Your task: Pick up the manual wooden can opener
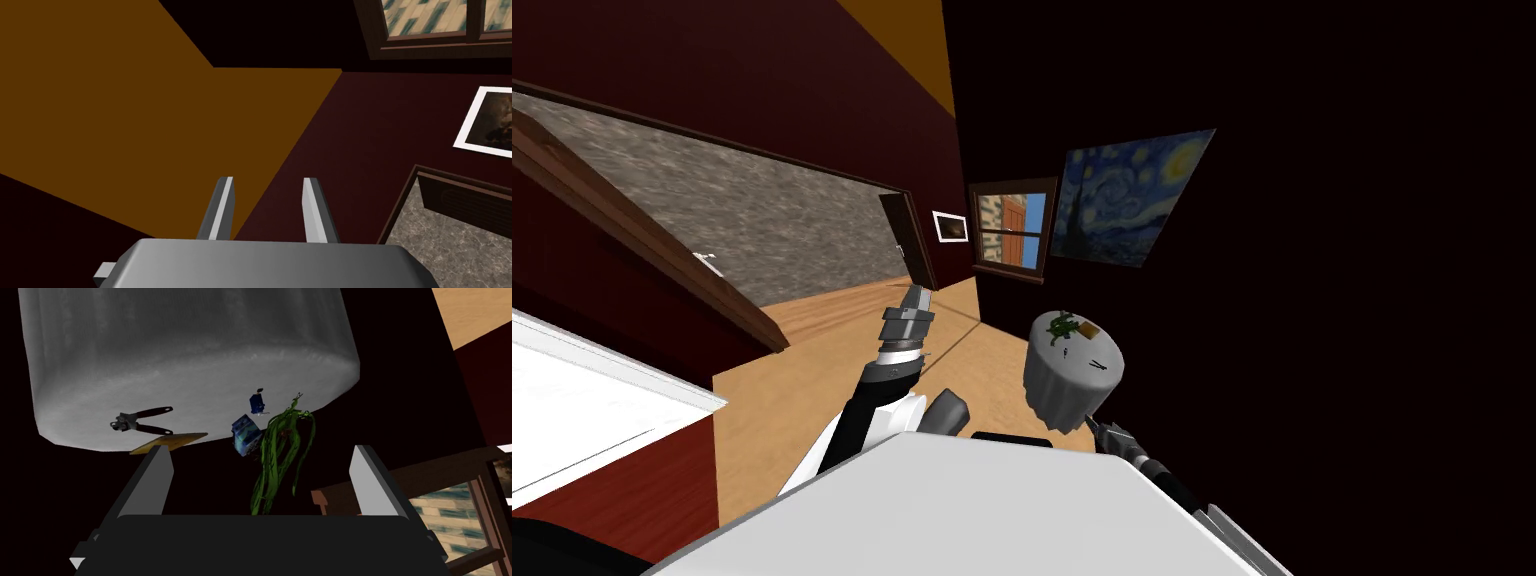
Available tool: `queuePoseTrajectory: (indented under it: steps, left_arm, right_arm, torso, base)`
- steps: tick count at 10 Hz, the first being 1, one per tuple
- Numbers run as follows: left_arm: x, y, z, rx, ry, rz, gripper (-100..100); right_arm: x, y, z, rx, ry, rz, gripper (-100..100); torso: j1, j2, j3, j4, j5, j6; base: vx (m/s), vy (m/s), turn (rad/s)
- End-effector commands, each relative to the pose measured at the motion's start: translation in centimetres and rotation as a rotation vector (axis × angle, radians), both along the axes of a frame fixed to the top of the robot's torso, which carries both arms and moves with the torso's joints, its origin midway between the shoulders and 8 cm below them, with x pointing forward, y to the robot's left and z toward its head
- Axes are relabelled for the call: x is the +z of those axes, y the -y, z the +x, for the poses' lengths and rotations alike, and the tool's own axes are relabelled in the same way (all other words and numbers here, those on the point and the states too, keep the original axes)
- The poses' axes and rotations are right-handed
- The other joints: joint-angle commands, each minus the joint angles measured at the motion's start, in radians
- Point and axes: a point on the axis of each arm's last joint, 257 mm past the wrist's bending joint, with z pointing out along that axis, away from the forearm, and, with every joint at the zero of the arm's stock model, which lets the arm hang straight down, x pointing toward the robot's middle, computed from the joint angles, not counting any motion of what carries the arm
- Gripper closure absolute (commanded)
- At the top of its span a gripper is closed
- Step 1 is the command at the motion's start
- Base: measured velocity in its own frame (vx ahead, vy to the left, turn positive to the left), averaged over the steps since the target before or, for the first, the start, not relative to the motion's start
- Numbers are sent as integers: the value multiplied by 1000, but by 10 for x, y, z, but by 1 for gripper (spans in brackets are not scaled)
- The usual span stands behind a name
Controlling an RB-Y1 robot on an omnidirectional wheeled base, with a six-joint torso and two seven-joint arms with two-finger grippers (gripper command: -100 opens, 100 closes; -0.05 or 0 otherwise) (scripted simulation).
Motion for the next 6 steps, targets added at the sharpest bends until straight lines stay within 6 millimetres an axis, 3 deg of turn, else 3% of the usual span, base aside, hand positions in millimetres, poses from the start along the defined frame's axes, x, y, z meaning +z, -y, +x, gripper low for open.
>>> queuePoseTrajectory:
  steps: [1,3,4,5,6]
  left_arm:
    - [0,0,0,0,0,0,0]
    - [0,0,0,0,0,0,0]
    - [0,0,0,0,0,0,0]
    - [0,0,0,0,0,0,0]
    - [0,0,0,0,0,0,0]
  right_arm:
    - [-10,11,-14,11,-39,-44,-100]
    - [-40,43,-56,38,-163,-163,-100]
    - [-41,50,-58,48,-171,-181,-100]
    - [-54,68,-80,60,-232,-239,-100]
    - [-53,71,-81,66,-234,-247,-100]
  torso:
    - [0,0,0,0,0,0]
    - [0,0,0,0,0,0]
    - [-1,0,0,0,0,1]
    - [-1,-1,0,0,0,1]
    - [-1,-1,-1,0,0,1]
  base:
    - [1,-11,203]
    - [6,-12,403]
    - [8,-20,304]
    - [10,-20,375]
    - [9,-20,281]
